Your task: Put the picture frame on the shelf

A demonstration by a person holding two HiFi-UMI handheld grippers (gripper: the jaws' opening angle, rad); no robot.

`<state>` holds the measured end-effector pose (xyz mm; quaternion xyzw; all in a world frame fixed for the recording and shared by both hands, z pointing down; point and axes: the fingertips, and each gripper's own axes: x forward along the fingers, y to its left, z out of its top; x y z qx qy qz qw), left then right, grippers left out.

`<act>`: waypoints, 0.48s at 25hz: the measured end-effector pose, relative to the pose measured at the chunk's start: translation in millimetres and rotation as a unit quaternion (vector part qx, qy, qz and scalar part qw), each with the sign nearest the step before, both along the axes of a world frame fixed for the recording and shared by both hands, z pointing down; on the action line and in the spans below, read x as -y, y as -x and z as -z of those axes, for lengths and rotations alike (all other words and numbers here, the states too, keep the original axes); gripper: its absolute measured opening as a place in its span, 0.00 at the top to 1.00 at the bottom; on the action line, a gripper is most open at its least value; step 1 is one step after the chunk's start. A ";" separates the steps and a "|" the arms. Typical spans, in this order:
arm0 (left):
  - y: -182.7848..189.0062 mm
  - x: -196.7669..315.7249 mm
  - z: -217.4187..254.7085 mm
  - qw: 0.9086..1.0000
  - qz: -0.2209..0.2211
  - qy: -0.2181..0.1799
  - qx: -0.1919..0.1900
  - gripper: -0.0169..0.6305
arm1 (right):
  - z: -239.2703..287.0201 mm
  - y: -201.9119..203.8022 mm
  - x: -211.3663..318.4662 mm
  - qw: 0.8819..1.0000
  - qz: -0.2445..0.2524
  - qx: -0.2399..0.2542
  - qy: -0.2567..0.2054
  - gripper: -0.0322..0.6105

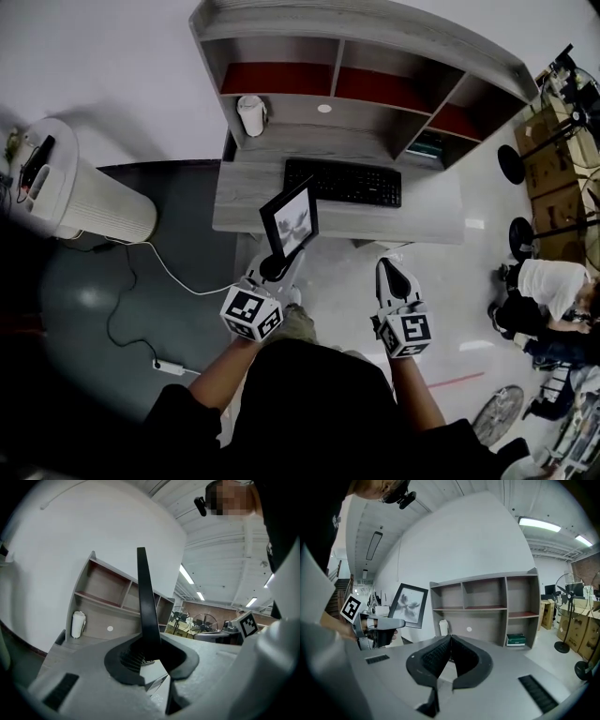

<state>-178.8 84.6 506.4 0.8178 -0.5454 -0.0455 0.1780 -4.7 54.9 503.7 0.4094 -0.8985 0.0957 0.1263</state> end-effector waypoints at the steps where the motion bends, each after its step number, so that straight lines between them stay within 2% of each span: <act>1: 6.9 4.6 0.1 1.000 -0.002 -0.001 0.001 0.85 | 0.5 7.1 4.7 1.000 -0.002 -0.002 0.000 0.93; 8: 48.2 30.9 -6.8 1.000 -0.023 0.002 -0.009 0.85 | 3.2 45.8 31.0 0.999 -0.034 -0.003 0.001 0.93; 12: 57.4 44.7 -8.5 0.999 -0.035 0.005 -0.020 0.85 | 0.9 60.4 32.8 1.000 -0.027 -0.002 0.004 0.93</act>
